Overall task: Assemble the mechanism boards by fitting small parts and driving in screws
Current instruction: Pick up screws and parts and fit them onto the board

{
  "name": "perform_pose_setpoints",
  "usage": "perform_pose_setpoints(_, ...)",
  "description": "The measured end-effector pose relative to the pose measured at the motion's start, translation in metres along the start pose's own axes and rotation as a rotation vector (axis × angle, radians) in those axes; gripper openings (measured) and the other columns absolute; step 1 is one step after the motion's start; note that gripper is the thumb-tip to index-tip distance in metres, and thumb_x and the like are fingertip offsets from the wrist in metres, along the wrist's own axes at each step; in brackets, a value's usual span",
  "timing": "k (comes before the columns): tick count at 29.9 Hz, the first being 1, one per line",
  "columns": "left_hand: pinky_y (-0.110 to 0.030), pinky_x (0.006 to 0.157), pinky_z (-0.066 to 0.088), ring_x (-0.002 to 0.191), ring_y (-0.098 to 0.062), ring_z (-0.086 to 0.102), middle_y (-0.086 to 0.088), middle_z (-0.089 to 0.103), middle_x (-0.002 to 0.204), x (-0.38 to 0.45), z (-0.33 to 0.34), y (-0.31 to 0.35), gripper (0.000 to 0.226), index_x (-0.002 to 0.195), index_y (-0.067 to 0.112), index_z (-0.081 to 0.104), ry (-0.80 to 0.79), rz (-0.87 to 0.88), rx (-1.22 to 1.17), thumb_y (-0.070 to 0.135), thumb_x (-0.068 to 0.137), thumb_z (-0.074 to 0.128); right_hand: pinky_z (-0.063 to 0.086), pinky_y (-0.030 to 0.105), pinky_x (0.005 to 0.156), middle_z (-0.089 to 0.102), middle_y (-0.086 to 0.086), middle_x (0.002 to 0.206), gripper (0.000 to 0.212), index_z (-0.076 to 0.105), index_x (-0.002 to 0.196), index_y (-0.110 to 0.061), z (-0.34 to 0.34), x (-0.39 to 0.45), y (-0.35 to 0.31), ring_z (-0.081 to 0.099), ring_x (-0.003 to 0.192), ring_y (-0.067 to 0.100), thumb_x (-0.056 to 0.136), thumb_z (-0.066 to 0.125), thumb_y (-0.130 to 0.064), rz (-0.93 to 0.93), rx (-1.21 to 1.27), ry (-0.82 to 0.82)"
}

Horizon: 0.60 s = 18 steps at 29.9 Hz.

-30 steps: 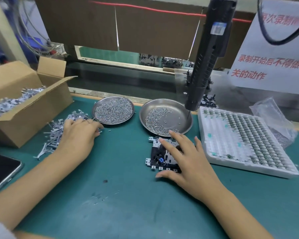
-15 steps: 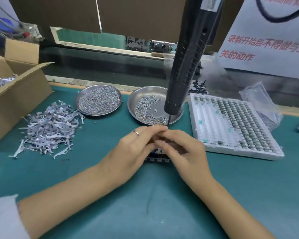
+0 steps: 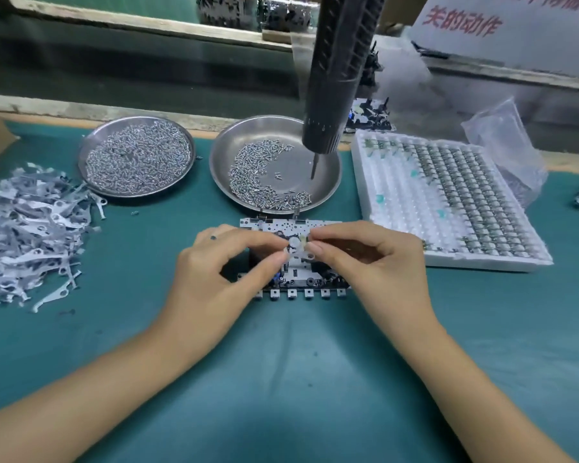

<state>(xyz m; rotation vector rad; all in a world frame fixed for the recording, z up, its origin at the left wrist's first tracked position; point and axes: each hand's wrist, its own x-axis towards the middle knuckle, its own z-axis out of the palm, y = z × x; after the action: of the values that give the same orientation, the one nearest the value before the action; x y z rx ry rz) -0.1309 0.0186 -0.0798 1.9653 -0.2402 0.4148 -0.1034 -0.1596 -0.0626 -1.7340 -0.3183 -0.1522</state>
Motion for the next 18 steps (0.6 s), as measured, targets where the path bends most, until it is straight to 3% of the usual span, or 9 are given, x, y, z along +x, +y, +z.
perform_pose_setpoints(5, -0.023, 0.088, 0.032, 0.086, 0.005, 0.054, 0.031, 0.063, 0.091, 0.001, 0.001, 0.001, 0.011, 0.087, 0.047, 0.060, -0.088, 0.048, 0.093, 0.044, 0.077, 0.064, 0.050, 0.017, 0.074, 0.072, -0.002, 0.080, 0.016, 0.077, 0.084, -0.010, -0.006, 0.003, 0.004, 0.064, 0.077, 0.006, 0.073, 0.077, 0.002, -0.174, -0.370, -0.199)
perform_pose_setpoints(11, -0.027, 0.086, 0.031, 0.084, 0.003, 0.055, 0.032, 0.062, 0.086, 0.003, 0.002, 0.000, 0.012, 0.088, 0.047, 0.060, -0.106, 0.028, 0.105, 0.042, 0.078, 0.064, 0.050, 0.025, 0.076, 0.072, 0.000, 0.081, 0.017, 0.077, 0.090, -0.012, -0.012, 0.003, 0.003, 0.063, 0.081, 0.011, 0.079, 0.073, 0.000, -0.159, -0.414, -0.280)
perform_pose_setpoints(18, -0.029, 0.087, 0.031, 0.084, -0.001, 0.055, 0.020, 0.064, 0.082, 0.005, 0.004, 0.002, 0.011, 0.090, 0.037, 0.065, -0.123, 0.063, 0.160, 0.035, 0.080, 0.062, 0.047, 0.016, 0.080, 0.069, 0.001, 0.086, 0.022, 0.074, 0.101, -0.015, -0.020, -0.003, 0.002, 0.062, 0.083, 0.007, 0.079, 0.071, -0.009, -0.138, -0.405, -0.339)
